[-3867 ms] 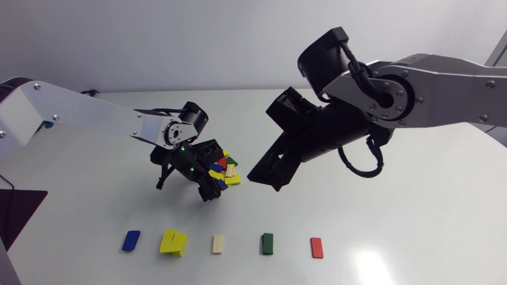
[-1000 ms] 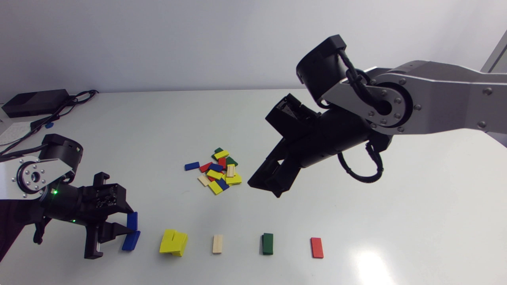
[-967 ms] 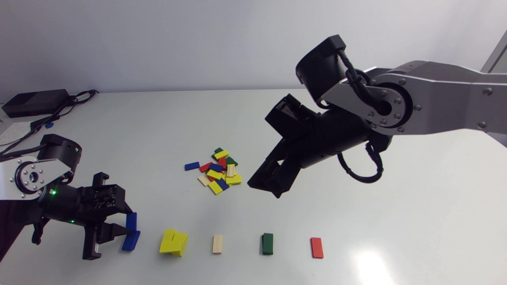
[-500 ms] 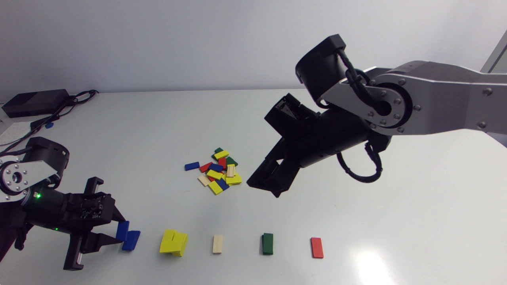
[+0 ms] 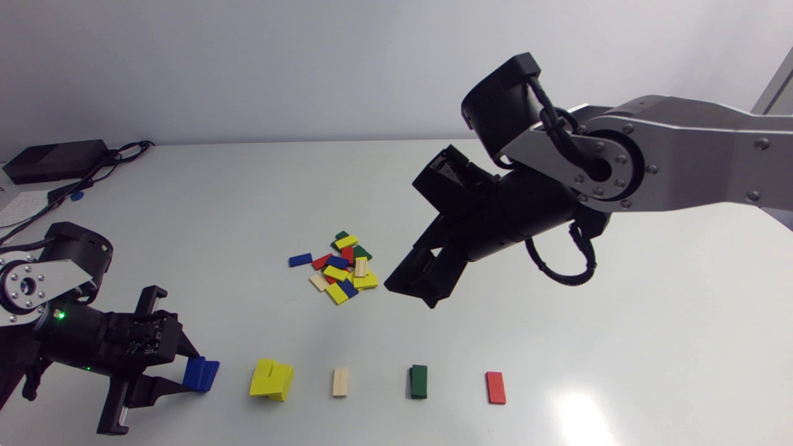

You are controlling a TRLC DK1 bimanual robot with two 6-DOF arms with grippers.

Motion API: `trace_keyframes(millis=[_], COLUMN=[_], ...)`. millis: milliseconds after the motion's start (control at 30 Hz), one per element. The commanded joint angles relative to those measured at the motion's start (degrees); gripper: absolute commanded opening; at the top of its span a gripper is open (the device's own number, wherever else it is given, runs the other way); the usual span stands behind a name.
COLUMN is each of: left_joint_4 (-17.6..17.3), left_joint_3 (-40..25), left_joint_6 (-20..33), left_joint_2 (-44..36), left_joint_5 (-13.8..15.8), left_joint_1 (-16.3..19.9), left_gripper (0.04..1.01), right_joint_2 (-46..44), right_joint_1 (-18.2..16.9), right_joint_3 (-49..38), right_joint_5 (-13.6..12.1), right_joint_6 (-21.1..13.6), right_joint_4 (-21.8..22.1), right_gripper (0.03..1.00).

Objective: Take domino bricks one by one from the mixed stack on the table and place each onto the existing stack of the same color.

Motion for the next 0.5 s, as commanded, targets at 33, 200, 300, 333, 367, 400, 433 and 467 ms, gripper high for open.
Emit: trace_keyframes(millis=[33, 200, 300, 333, 367, 400, 433, 467], left_joint_4=[1.7, 3.1, 3.3, 3.4, 3.6, 3.7, 3.8, 3.9], left_joint_3=[-2.1, -2.3, -2.4, -2.5, -2.5, -2.4, -2.4, -2.4], left_joint_6=[2.0, 2.1, 2.1, 2.1, 2.1, 2.1, 2.1, 2.1], left_joint_2=[2.9, 3.9, 4.1, 4.1, 4.3, 4.3, 4.5, 4.6], left_joint_5=[0.6, 0.6, 0.6, 0.5, 0.6, 0.6, 0.5, 0.6], left_joint_1=[-0.6, -0.3, -0.3, -0.4, -0.4, -0.4, -0.4, -0.4], left_gripper=[0.37, 0.37, 0.372, 0.372, 0.372, 0.372, 0.372, 0.377], right_joint_2=[0.7, 0.6, 0.6, 0.6, 0.5, 0.5, 0.5, 0.5], right_joint_1=[0.7, 0.7, 0.8, 0.9, 0.9, 1.0, 1.0, 1.0], right_joint_3=[-1.2, -1.7, -1.6, -1.5, -1.5, -1.5, -1.5, -1.6], right_joint_5=[0.0, 0.1, 0.2, 0.2, 0.3, 0.3, 0.3, 0.3], right_joint_6=[1.3, 1.6, 1.8, 1.9, 1.9, 1.9, 1.9, 1.9], right_joint_4=[0.4, 0.6, 0.6, 0.6, 0.6, 0.6, 0.6, 0.6], right_gripper=[0.97, 0.97, 0.97, 0.97, 0.97, 0.97, 0.97, 0.97])
